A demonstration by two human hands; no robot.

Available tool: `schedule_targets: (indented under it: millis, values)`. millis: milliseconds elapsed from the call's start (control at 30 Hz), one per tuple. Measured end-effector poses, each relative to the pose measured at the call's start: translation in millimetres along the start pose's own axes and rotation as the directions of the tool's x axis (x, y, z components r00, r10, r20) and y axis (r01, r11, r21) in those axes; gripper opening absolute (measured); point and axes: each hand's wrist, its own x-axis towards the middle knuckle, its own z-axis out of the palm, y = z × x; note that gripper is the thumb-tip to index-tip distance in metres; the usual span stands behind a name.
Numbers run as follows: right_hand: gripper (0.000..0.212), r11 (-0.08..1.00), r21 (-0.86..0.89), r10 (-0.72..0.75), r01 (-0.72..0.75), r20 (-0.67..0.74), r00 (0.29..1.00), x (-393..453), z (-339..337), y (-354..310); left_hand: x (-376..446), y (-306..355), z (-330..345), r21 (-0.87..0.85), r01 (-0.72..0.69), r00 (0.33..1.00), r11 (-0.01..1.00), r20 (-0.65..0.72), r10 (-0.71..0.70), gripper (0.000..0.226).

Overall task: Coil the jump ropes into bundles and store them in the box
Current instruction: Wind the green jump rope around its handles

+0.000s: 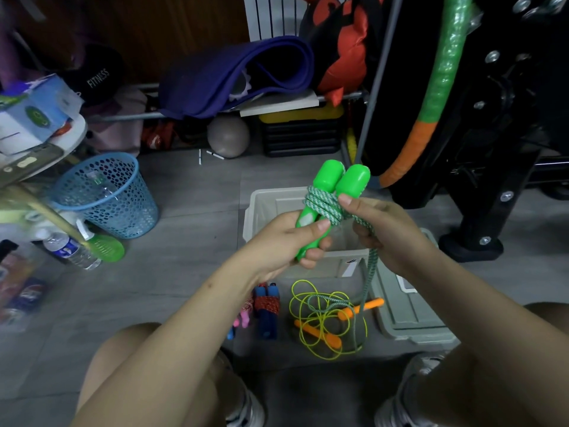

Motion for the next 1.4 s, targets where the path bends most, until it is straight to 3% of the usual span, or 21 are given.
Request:
schedule_targets:
  millis: [200,333,433,500,567,633,700,767,900,1000,1067,1133,1267,1400]
  values:
    - [0.023,0.998,-0.021,-0.054,0.054,-0.020,0.998,2,-1,0,3,-1,2,0.140,-0.057,0.995,0.989,-0.070,0.067,0.013]
    - [0.030,0.993,-0.090,-0.088,0.082,-0.069,0.994,2,-4,-1,6,-6,3,0.266,-0.096,0.983,0.959,-0.126,0.134,0.011]
    - [0.038,0.992,-0.111,-0.076,0.066,-0.089,0.993,2,-3,-2,9,-7,2,0.277,-0.107,0.980,0.955,-0.130,0.148,0.039]
    - [0.047,0.981,-0.186,-0.068,0.049,-0.097,0.993,2,-2,-4,10,-8,-2,0.282,-0.113,0.980,0.953,-0.126,0.153,0.041]
    - [0.044,0.939,-0.342,-0.059,0.030,-0.076,0.995,1,-5,-9,10,-6,-6,0.285,-0.097,0.980,0.953,-0.141,0.142,0.030]
    - [0.029,0.800,-0.595,-0.111,0.075,-0.024,0.994,-2,-13,-16,8,-3,-10,0.299,-0.068,0.982,0.952,-0.146,0.116,0.020]
    - [0.035,0.492,-0.858,-0.213,0.152,0.051,0.976,-6,-23,-22,7,0,-15,0.337,-0.028,0.986,0.941,-0.148,0.082,0.019]
    - [0.047,0.256,-0.939,-0.262,0.231,0.163,0.951,-11,-28,-26,8,2,-21,0.412,0.017,0.986,0.911,-0.155,0.052,0.020]
    - [0.040,0.208,-0.856,-0.355,0.474,0.385,0.852,-17,-26,-27,9,2,-23,0.633,0.083,0.996,0.770,-0.024,-0.087,0.035]
    - [0.039,0.171,-0.871,-0.351,0.460,0.383,0.855,-9,-21,-28,6,6,-21,0.705,0.082,0.972,0.704,0.100,-0.214,0.041]
    - [0.031,0.233,-0.889,-0.272,0.393,0.328,0.904,-2,-17,-26,5,8,-21,0.768,0.077,0.946,0.636,0.146,-0.291,0.047]
    - [0.039,0.423,-0.839,-0.178,0.343,0.294,0.939,6,-17,-22,3,8,-21,0.798,0.081,0.917,0.597,0.175,-0.359,0.050]
    - [0.039,0.801,-0.564,0.053,0.200,0.399,0.916,14,-24,-15,-3,11,-23,0.733,0.050,0.890,0.679,0.275,-0.363,0.038]
    - [0.020,0.953,-0.301,0.163,-0.022,0.452,0.877,10,-27,-9,-9,10,-31,0.649,0.047,0.872,0.759,0.344,-0.348,0.046]
